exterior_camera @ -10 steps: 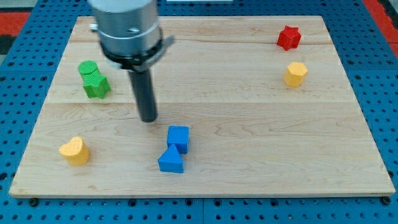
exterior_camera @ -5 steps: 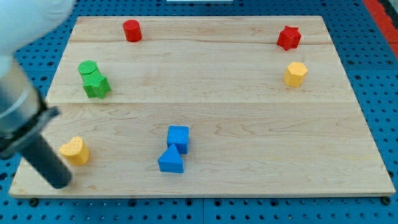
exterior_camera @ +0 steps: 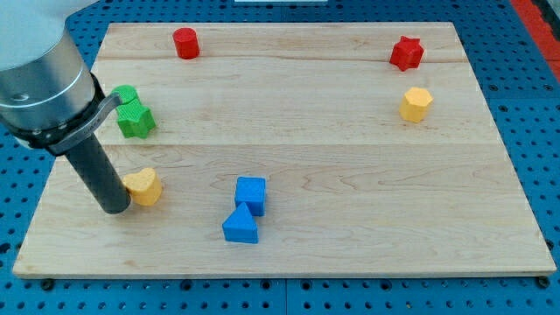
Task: Push yellow heart in to yellow hexagon
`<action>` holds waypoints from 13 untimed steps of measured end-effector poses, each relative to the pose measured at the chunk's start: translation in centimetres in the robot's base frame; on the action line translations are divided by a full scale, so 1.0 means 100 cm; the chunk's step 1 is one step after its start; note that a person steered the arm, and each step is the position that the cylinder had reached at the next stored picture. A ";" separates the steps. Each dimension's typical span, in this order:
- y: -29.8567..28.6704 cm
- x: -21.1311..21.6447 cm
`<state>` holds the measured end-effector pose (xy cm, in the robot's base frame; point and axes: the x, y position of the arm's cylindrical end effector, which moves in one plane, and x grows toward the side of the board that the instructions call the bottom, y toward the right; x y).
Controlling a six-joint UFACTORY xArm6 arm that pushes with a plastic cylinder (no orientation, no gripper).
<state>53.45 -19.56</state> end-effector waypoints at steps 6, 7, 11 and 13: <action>0.046 -0.038; 0.040 -0.014; 0.102 -0.085; 0.144 -0.112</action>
<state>42.26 -5.17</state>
